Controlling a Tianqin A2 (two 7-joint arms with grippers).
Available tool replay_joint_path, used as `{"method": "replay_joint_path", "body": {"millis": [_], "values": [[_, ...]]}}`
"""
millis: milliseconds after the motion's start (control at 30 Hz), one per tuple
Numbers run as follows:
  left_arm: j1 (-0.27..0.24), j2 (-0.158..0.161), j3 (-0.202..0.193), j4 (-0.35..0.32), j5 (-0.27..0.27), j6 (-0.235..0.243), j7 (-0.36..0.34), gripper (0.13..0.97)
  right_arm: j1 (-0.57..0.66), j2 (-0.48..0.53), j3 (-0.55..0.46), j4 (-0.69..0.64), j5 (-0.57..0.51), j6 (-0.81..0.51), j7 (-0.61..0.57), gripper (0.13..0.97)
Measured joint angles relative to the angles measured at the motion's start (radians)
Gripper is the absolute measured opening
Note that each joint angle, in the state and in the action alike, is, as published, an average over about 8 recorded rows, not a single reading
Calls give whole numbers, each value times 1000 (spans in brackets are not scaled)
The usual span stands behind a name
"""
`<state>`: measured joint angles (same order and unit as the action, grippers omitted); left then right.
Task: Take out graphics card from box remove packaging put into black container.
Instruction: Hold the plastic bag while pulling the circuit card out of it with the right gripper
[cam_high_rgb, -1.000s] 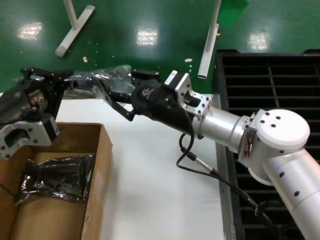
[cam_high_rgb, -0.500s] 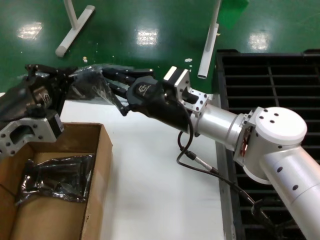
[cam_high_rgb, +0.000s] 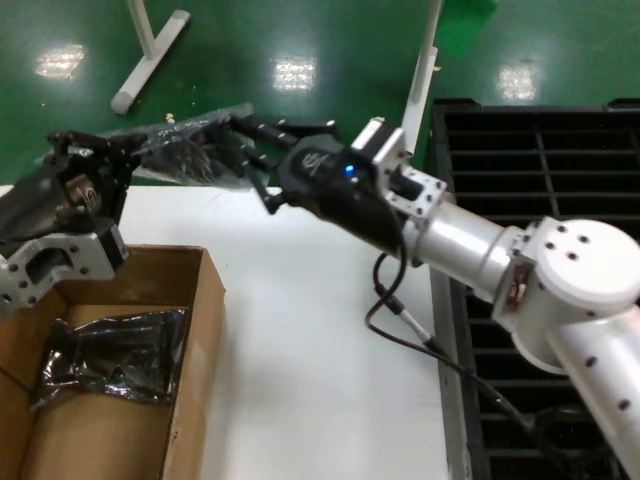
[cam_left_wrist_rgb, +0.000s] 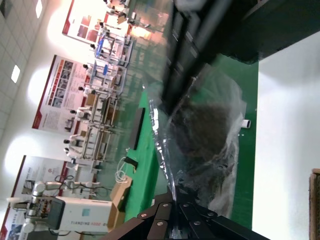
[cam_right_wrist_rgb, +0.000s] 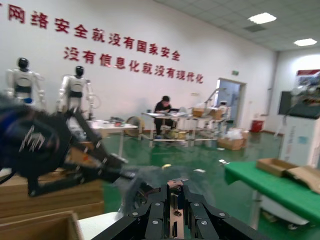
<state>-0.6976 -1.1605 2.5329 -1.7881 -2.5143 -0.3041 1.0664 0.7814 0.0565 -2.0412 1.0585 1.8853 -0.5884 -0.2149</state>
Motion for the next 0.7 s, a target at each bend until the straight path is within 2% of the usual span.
{"method": "replay_joint_path", "body": {"millis": [167,333,533,700], "values": [[-12,26,5,40,16,16,-17,142,-50,56,-8,149,-77,72,94,194],[-11,48,-17,66,39,19,-51,142,-90,111,-20,274,-181,140,206,193],[20,89,-77,92,77,15,-121,142,-149,174,5,446,-382,179,390,193],[55,159,-149,130,119,14,-204,142,-233,192,116,644,-591,103,529,193]]}}
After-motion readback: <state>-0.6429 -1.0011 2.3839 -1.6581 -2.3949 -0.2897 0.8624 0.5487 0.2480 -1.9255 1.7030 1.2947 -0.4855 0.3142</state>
